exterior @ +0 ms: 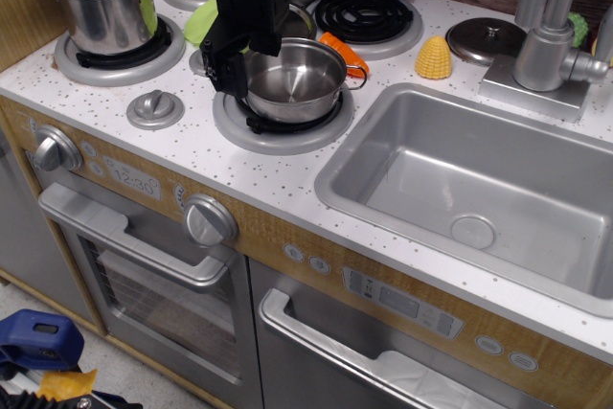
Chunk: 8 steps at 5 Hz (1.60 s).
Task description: Pick up pan from stove
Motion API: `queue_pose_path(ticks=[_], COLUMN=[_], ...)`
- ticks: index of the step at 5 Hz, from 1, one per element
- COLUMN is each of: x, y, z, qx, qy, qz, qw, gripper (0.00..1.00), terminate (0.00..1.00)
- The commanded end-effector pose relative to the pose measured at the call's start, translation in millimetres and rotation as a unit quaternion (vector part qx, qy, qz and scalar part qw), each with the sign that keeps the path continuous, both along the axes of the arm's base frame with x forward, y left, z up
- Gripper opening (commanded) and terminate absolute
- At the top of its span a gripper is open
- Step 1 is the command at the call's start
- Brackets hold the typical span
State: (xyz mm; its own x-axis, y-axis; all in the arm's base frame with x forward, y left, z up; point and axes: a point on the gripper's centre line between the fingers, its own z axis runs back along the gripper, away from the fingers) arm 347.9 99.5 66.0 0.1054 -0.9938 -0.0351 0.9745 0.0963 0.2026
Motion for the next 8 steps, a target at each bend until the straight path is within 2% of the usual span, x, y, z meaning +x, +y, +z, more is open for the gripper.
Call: queue_pose_path(ticks=[1, 2, 3, 4, 5, 6, 7, 8], x=[0.0, 0.8, 0.6, 0.6, 1.8, 2.6, -0.3, 3.6], y=[0.0, 5.2, 8.1, 11.8, 14.6, 13.3, 6.7, 4.2], z=[0.0, -6.3, -12.1, -19.3, -25.9, -23.2, -28.0, -15.8], qx=[0.000, -0.009, -0.004, -0.011, -0.021, -0.015, -0.010, 0.017], qy=[0.000, 0.003, 0.008, -0.002, -0.006, -0.008, -0.026, -0.040], qz=[0.000, -0.009, -0.012, -0.019, -0.021, -0.024, -0.035, -0.065], qw=[1.0000, 0.9999, 0.9999, 0.9998, 0.9995, 0.9996, 0.9990, 0.9969], gripper=[1.00, 1.00, 1.00, 1.00, 0.00, 0.00, 0.00, 0.00], terminate=[0.00, 0.00, 0.00, 0.00, 0.00, 0.00, 0.00, 0.00])
